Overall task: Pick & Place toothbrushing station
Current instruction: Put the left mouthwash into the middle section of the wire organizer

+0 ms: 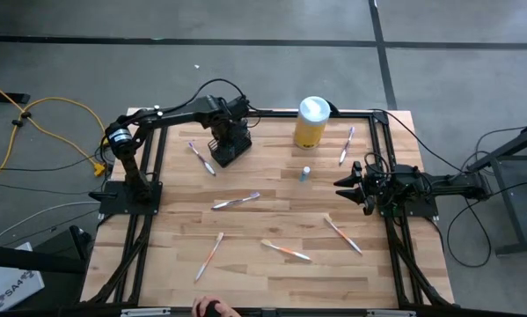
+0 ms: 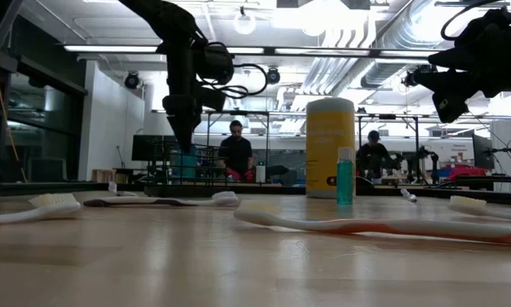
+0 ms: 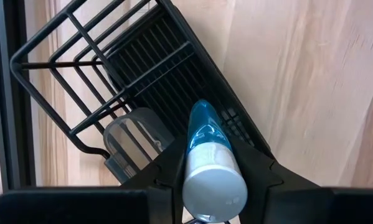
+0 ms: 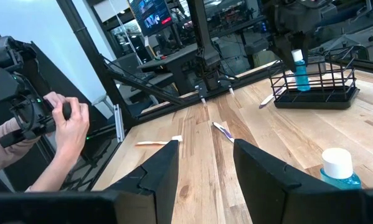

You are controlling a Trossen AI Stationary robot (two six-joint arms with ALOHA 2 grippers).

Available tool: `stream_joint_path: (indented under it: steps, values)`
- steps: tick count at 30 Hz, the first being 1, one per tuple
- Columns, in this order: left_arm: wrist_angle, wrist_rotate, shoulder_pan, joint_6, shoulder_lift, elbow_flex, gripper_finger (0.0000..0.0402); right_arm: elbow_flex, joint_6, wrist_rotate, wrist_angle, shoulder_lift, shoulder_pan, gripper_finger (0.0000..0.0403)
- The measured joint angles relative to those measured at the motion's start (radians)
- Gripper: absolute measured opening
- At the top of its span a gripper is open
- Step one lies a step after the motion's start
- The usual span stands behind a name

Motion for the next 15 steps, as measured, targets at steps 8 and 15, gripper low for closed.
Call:
stream_joint_path:
  steps: [8,15]
  values:
    - [-0.003,0.003,0.0,-0.003,0.0,-0.001,0.0133,0.0,0.0,0.0,0.0,0.0,0.0,0.0145]
    - [-0.004,0.027,0.0,-0.012,0.0,-0.002,0.0139,0.0,0.0,0.0,0.0,0.0,0.0,0.0145]
